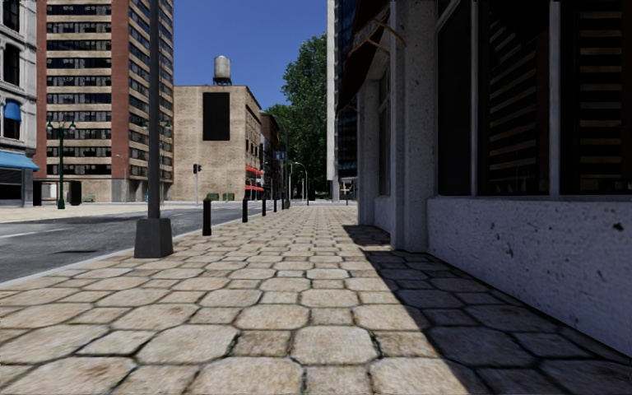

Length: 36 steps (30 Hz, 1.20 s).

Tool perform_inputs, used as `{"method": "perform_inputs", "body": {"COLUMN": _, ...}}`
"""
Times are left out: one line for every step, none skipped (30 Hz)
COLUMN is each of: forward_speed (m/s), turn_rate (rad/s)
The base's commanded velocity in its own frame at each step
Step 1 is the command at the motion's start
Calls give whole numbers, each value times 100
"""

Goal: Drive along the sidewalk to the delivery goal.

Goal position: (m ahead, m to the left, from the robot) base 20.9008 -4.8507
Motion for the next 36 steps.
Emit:
{"method": "perform_inputs", "body": {"forward_speed": 200, "turn_rate": 0}}
{"method": "perform_inputs", "body": {"forward_speed": 200, "turn_rate": 0}}
{"method": "perform_inputs", "body": {"forward_speed": 200, "turn_rate": 0}}
{"method": "perform_inputs", "body": {"forward_speed": 200, "turn_rate": 0}}
{"method": "perform_inputs", "body": {"forward_speed": 200, "turn_rate": 0}}
{"method": "perform_inputs", "body": {"forward_speed": 200, "turn_rate": 0}}
{"method": "perform_inputs", "body": {"forward_speed": 200, "turn_rate": 0}}
{"method": "perform_inputs", "body": {"forward_speed": 200, "turn_rate": 0}}
{"method": "perform_inputs", "body": {"forward_speed": 200, "turn_rate": 0}}
{"method": "perform_inputs", "body": {"forward_speed": 200, "turn_rate": 0}}
{"method": "perform_inputs", "body": {"forward_speed": 200, "turn_rate": 0}}
{"method": "perform_inputs", "body": {"forward_speed": 200, "turn_rate": 0}}
{"method": "perform_inputs", "body": {"forward_speed": 200, "turn_rate": 0}}
{"method": "perform_inputs", "body": {"forward_speed": 200, "turn_rate": 0}}
{"method": "perform_inputs", "body": {"forward_speed": 200, "turn_rate": 0}}
{"method": "perform_inputs", "body": {"forward_speed": 200, "turn_rate": 0}}
{"method": "perform_inputs", "body": {"forward_speed": 200, "turn_rate": 0}}
{"method": "perform_inputs", "body": {"forward_speed": 200, "turn_rate": 0}}
{"method": "perform_inputs", "body": {"forward_speed": 200, "turn_rate": 0}}
{"method": "perform_inputs", "body": {"forward_speed": 200, "turn_rate": 0}}
{"method": "perform_inputs", "body": {"forward_speed": 200, "turn_rate": 0}}
{"method": "perform_inputs", "body": {"forward_speed": 200, "turn_rate": 0}}
{"method": "perform_inputs", "body": {"forward_speed": 200, "turn_rate": 0}}
{"method": "perform_inputs", "body": {"forward_speed": 200, "turn_rate": 0}}
{"method": "perform_inputs", "body": {"forward_speed": 200, "turn_rate": 0}}
{"method": "perform_inputs", "body": {"forward_speed": 200, "turn_rate": 0}}
{"method": "perform_inputs", "body": {"forward_speed": 200, "turn_rate": 0}}
{"method": "perform_inputs", "body": {"forward_speed": 200, "turn_rate": 0}}
{"method": "perform_inputs", "body": {"forward_speed": 200, "turn_rate": 0}}
{"method": "perform_inputs", "body": {"forward_speed": 200, "turn_rate": 0}}
{"method": "perform_inputs", "body": {"forward_speed": 200, "turn_rate": 0}}
{"method": "perform_inputs", "body": {"forward_speed": 200, "turn_rate": 0}}
{"method": "perform_inputs", "body": {"forward_speed": 200, "turn_rate": 0}}
{"method": "perform_inputs", "body": {"forward_speed": 200, "turn_rate": 0}}
{"method": "perform_inputs", "body": {"forward_speed": 200, "turn_rate": 0}}
{"method": "perform_inputs", "body": {"forward_speed": 200, "turn_rate": 0}}
